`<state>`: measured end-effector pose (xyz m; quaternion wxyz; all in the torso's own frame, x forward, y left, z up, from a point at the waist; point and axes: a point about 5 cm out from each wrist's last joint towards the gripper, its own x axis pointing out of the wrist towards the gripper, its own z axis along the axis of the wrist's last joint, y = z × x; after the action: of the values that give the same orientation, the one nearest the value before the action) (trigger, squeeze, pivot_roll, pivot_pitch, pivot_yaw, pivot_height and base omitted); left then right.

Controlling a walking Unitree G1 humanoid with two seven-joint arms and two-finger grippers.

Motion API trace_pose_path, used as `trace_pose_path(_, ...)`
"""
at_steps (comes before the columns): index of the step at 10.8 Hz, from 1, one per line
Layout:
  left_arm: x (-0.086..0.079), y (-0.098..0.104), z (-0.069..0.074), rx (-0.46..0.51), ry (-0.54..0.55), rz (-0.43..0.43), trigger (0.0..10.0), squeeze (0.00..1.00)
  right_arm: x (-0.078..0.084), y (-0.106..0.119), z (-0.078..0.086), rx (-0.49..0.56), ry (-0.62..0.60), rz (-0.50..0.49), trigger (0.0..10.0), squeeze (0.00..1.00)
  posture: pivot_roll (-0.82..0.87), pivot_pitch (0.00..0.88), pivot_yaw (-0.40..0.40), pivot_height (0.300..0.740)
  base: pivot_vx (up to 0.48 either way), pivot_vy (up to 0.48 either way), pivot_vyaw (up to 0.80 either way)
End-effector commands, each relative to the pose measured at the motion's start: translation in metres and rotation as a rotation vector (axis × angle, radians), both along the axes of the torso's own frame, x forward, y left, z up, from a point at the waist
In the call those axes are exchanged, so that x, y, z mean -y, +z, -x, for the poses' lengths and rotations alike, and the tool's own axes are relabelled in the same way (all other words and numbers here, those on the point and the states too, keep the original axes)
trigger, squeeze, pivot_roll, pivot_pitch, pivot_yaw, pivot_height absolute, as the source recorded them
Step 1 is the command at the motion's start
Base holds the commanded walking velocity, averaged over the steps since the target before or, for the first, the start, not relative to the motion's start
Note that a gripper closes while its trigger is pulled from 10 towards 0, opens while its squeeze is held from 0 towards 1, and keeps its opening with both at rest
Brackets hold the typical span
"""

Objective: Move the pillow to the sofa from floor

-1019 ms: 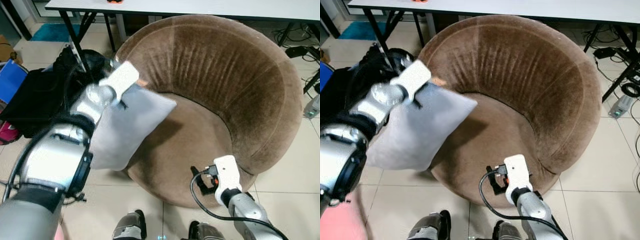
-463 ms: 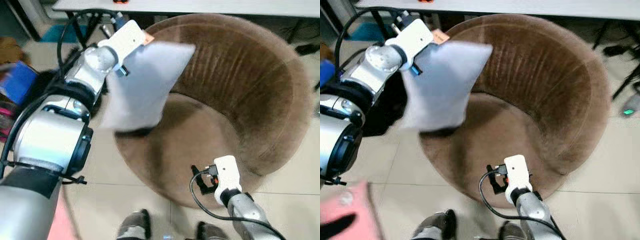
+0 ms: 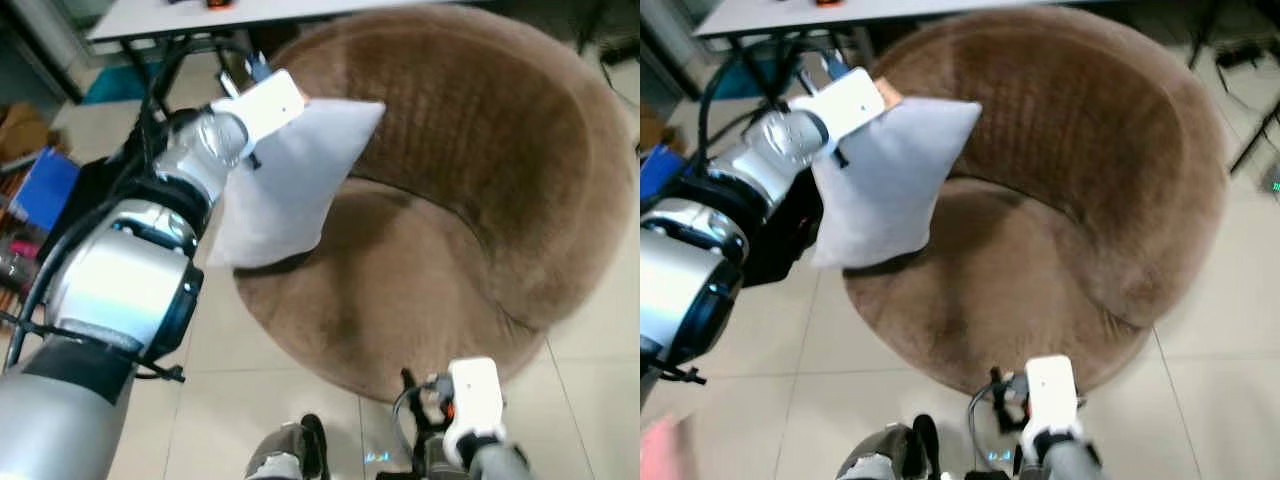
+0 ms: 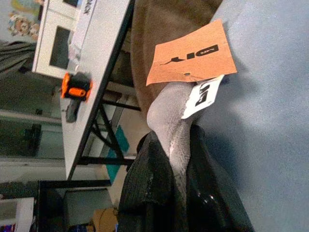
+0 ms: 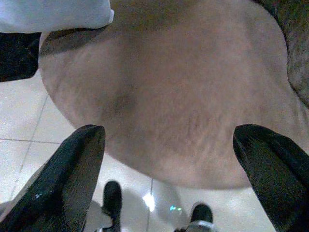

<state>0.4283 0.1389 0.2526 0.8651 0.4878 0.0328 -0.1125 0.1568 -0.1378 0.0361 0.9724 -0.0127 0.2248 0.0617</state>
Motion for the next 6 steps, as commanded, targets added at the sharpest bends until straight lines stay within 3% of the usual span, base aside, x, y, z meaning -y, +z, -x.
trace_pose_path(1,-0.006,-0.007,0.000,-0.005,0.042,0.002,0.0,0.00,-0.005,0.003,0.013,-0.014,-0.022,0.000,10.0,0.00,-0.33,0.294,0.237,0.740,0.000,0.000,0.00)
trace_pose_path(2,-0.004,-0.011,0.001,-0.020,0.049,0.026,0.0,0.00,-0.007,0.005,0.022,-0.027,-0.038,-0.002,10.0,0.00,-0.35,0.319,0.243,0.740,0.000,0.000,0.00)
trace_pose_path(3,-0.001,-0.018,0.002,-0.037,0.058,0.036,0.0,0.00,-0.010,0.010,0.042,-0.054,-0.071,-0.003,10.0,0.00,-0.37,0.349,0.253,0.740,0.000,0.000,0.00)
trace_pose_path(4,0.001,-0.016,0.001,-0.028,0.056,0.013,0.0,0.00,-0.012,0.012,0.047,-0.061,-0.081,-0.005,10.0,0.00,-0.37,0.354,0.253,0.740,0.000,0.000,0.00)
trace_pose_path(6,0.002,0.020,-0.003,0.092,0.055,-0.078,0.0,0.00,-0.015,0.016,0.052,-0.056,-0.087,-0.003,10.0,0.00,-0.38,0.373,0.265,0.740,0.000,0.000,0.00)
